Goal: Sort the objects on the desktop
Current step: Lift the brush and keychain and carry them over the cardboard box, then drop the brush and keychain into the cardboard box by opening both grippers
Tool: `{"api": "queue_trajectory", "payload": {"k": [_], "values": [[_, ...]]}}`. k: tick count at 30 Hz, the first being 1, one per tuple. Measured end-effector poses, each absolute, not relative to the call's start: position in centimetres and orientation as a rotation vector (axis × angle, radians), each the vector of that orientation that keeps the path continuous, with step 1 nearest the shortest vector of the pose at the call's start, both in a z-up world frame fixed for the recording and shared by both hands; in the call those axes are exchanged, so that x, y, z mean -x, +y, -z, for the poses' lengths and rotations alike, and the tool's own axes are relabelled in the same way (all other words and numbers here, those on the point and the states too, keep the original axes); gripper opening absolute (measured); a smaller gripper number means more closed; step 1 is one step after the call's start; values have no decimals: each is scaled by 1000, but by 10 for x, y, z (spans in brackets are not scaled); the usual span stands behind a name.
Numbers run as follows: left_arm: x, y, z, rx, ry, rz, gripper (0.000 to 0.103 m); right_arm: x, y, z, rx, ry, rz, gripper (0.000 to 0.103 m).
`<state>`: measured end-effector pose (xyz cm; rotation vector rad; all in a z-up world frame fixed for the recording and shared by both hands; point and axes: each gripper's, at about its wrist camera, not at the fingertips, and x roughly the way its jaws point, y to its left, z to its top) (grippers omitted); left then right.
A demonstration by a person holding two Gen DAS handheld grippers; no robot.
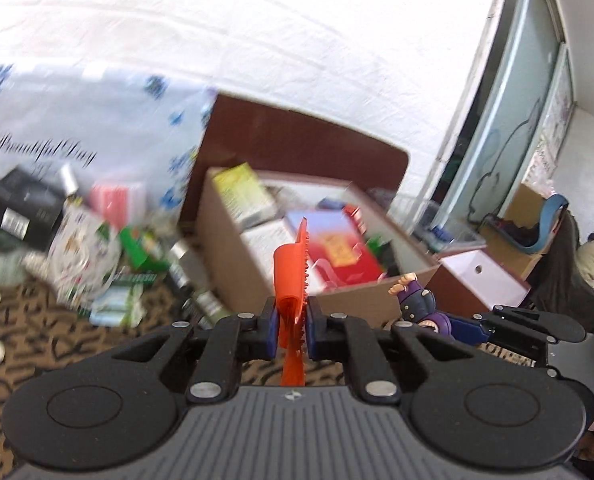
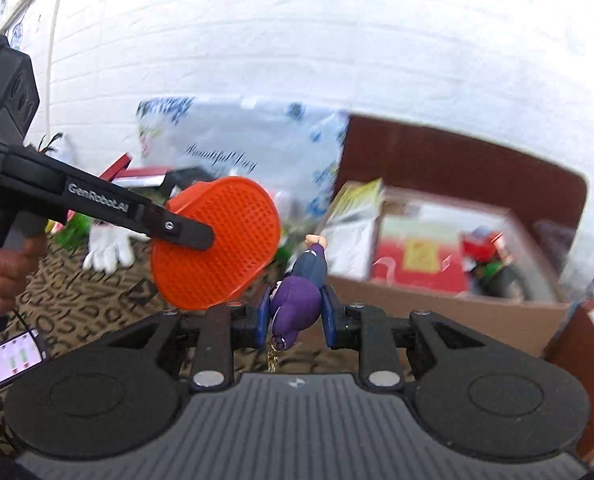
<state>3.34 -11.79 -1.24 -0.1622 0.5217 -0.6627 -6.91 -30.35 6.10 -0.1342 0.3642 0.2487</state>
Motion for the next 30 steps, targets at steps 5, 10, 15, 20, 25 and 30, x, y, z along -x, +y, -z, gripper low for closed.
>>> {"api": "queue_trajectory", "payload": {"k": [5, 10, 15, 20, 25, 30], "values": [[-49, -144, -16, 167, 487, 713, 12, 62, -327, -94, 180, 291, -219, 25], [-78, -183, -46, 168, 438, 751, 12, 39, -359, -135, 226, 208, -163, 25], [-110, -223, -66, 167, 420, 773, 12, -3, -395, -162, 197, 168, -100, 25], [-147, -259, -69, 172, 431, 781, 12, -44, -421, -167, 204, 184, -35, 25], [-186, -293, -57, 188, 456, 798, 12, -73, -439, -164, 231, 187, 19, 25], [-224, -322, -36, 215, 497, 788, 12, -102, -451, -158, 250, 191, 39, 25]]}}
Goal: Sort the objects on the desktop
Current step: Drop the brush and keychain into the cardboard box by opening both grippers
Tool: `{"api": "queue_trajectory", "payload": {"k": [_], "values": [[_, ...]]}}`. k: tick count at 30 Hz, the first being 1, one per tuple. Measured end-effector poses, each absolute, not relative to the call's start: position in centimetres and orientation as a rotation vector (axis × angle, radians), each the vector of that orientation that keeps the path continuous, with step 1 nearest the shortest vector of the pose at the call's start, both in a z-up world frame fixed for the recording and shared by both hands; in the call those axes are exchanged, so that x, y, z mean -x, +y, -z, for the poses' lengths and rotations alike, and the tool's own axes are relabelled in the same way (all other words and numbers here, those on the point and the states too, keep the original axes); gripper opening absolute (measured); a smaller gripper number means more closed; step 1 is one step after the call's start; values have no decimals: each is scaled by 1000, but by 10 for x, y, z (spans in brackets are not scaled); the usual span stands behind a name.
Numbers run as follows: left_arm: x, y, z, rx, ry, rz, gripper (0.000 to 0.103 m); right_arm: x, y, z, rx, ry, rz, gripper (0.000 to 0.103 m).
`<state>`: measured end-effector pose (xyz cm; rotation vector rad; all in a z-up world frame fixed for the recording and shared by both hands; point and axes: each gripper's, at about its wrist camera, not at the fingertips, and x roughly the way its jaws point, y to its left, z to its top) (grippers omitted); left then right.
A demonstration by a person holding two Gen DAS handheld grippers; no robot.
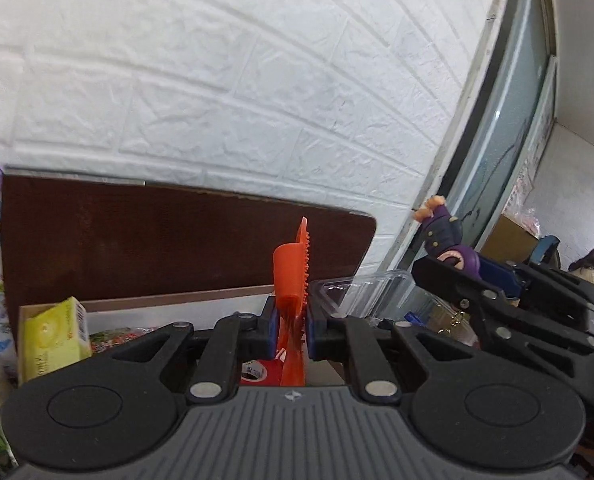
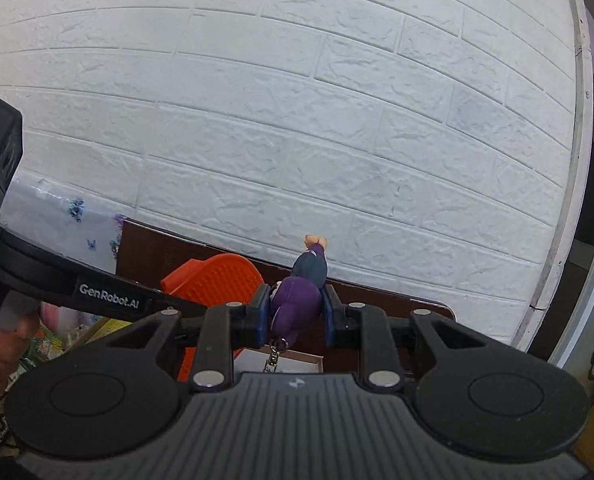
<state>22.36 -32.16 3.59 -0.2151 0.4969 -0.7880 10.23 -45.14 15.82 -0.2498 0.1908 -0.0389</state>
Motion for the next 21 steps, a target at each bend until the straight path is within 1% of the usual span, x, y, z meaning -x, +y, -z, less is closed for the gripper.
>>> {"api": "queue_trajectory", "payload": {"k": [5, 8, 9, 10, 11, 12, 13, 16, 18, 19, 20, 21], "values": [[-257, -333, -9, 221, 550, 747, 12, -144, -458, -130, 203, 222, 24, 25], [-269, -331, 4, 218, 562, 728, 12, -174, -456, -102, 179, 309, -6, 25], [-271, -329, 7, 222, 557, 738, 15, -184, -456, -92, 171, 359, -27, 25], [-271, -326, 9, 230, 556, 749, 31, -191, -454, -82, 167, 401, -40, 27], [-271, -322, 10, 238, 557, 763, 44, -195, -452, -73, 176, 429, -43, 32], [-269, -317, 9, 242, 546, 765, 67, -195, -450, -67, 191, 438, -34, 39], [-265, -314, 8, 236, 517, 759, 79, -192, -448, -62, 201, 431, -22, 55], [-256, -312, 3, 177, 463, 782, 85, -184, -448, -56, 195, 453, -3, 62], [-251, -312, 4, 161, 470, 786, 88, -178, -446, -52, 201, 469, -5, 71], [-249, -312, 5, 159, 474, 784, 91, -176, -444, -49, 209, 471, -3, 77], [-247, -312, 6, 158, 479, 781, 91, -173, -442, -46, 216, 475, 1, 82], [-247, -314, 8, 156, 488, 777, 91, -171, -440, -44, 218, 482, 2, 83]]}}
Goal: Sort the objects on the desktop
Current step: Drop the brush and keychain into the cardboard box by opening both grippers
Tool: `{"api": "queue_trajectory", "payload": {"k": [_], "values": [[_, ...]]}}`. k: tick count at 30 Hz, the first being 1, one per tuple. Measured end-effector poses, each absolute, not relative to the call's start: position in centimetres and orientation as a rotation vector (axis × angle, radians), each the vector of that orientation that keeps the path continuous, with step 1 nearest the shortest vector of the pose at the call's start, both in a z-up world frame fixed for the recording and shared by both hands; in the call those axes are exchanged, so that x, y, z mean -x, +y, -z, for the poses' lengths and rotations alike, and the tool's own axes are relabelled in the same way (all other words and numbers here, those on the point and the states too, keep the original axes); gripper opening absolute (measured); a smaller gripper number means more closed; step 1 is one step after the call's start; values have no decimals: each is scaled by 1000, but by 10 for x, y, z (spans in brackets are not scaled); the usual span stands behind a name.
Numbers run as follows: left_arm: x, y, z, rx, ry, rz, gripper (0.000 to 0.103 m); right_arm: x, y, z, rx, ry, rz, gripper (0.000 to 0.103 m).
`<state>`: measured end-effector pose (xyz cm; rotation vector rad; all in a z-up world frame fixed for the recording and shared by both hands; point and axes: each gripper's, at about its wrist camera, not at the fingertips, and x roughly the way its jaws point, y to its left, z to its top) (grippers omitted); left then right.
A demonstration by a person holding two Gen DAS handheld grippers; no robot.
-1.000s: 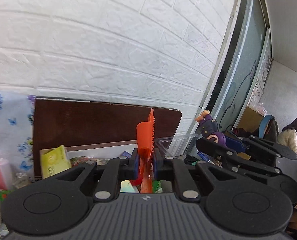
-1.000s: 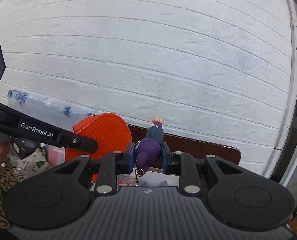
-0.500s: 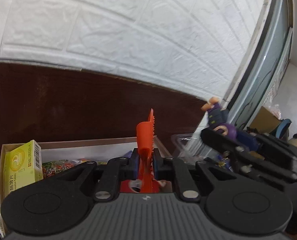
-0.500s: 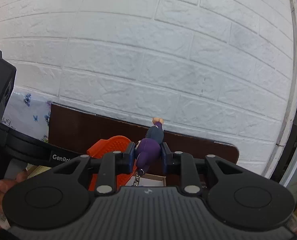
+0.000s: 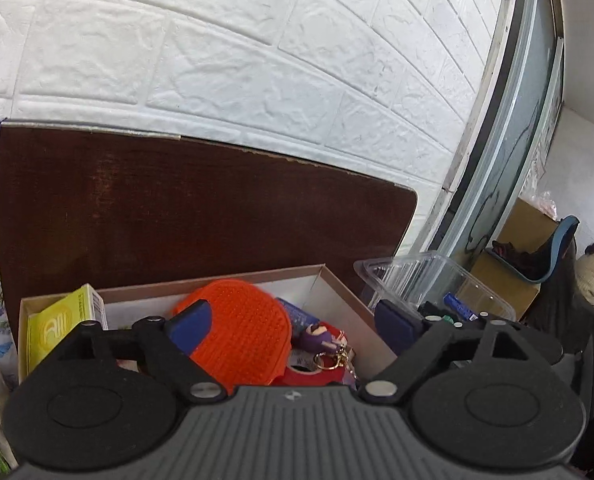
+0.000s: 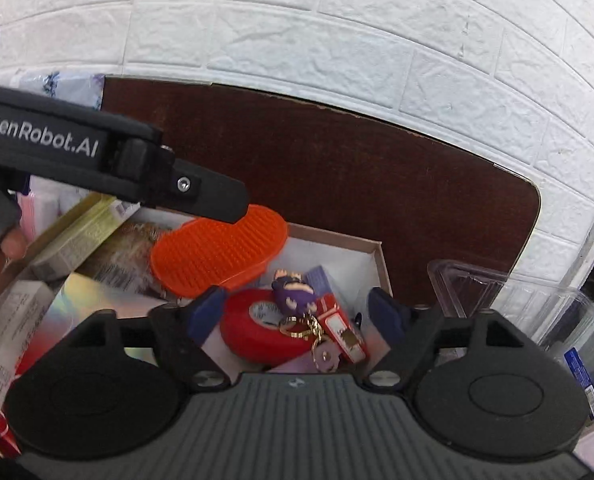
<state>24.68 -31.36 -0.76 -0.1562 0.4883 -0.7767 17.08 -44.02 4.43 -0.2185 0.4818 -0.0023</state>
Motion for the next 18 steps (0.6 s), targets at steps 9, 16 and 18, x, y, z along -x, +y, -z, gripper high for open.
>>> {"api": "queue_trajectory", "payload": {"k": [9, 16, 18], "values": [[-208, -310, -9, 91, 461, 757, 92, -139, -426, -68, 227, 452, 3, 86], [-154, -296, -25, 30, 486, 669, 95, -93, -405, -94, 229, 396, -17, 90], [-138, -287, -25, 31, 504, 643, 96, -77, -399, -98, 226, 387, -24, 91]]}}
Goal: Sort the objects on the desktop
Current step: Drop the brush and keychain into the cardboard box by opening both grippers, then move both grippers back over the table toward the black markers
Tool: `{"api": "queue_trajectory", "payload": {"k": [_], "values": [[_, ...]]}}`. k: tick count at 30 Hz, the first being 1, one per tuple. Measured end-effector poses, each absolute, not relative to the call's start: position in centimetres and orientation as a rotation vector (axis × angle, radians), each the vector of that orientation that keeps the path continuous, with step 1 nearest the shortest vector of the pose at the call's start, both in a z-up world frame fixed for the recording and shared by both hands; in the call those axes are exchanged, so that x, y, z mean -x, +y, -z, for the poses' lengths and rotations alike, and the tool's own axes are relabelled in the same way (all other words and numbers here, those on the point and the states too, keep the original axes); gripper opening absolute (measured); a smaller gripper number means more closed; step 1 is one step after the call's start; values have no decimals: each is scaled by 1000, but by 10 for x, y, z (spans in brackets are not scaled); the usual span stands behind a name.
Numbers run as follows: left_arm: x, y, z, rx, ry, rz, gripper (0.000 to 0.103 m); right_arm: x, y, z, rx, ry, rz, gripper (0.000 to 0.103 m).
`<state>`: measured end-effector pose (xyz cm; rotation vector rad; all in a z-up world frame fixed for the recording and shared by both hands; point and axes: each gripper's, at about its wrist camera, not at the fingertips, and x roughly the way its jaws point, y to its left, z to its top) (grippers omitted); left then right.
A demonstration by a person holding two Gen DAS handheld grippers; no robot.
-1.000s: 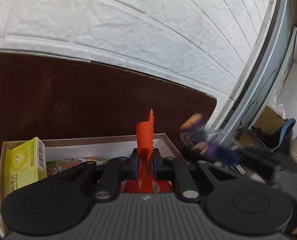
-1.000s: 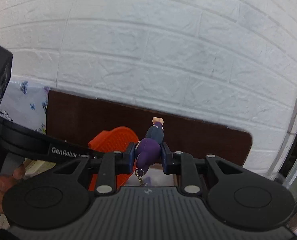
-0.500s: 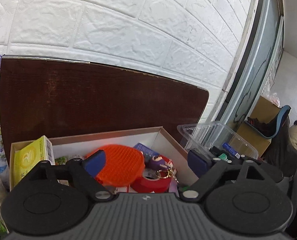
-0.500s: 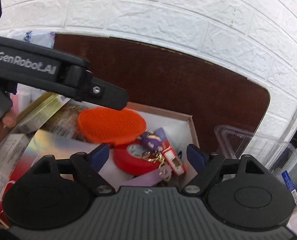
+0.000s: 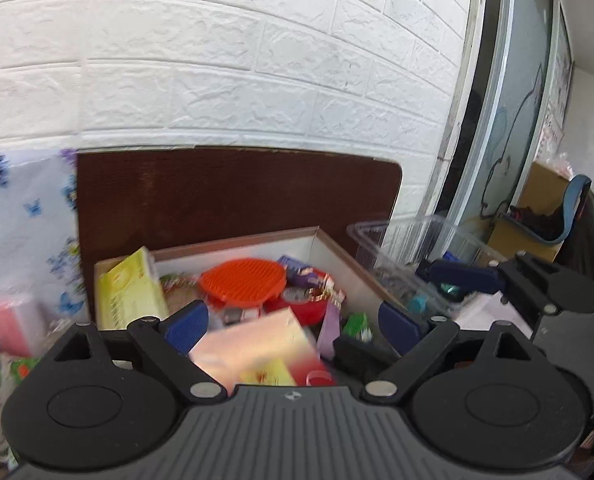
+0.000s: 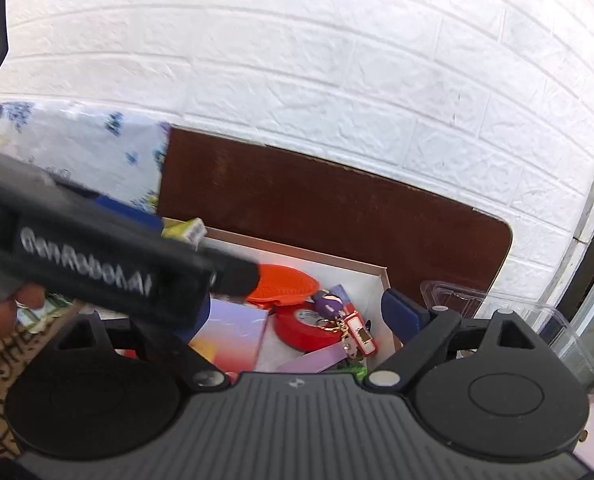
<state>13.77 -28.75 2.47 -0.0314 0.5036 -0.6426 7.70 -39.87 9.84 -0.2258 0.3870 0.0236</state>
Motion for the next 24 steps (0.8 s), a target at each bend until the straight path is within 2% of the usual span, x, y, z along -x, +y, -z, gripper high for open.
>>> {"api": "queue_trajectory", "payload": {"k": [3, 5, 9, 24], "values": [[-116, -272, -22, 52, 546, 599, 97, -54, -386, -100, 232, 382, -39, 92], [-100, -264, -19, 27, 553, 562, 97, -40, -375, -97, 236, 380, -58, 97], [-79, -249, -11, -13, 572, 515, 100, -16, -352, -87, 258, 377, -87, 97], [-44, -183, 18, 16, 659, 366, 100, 17, -277, -60, 175, 411, -222, 98]]}}
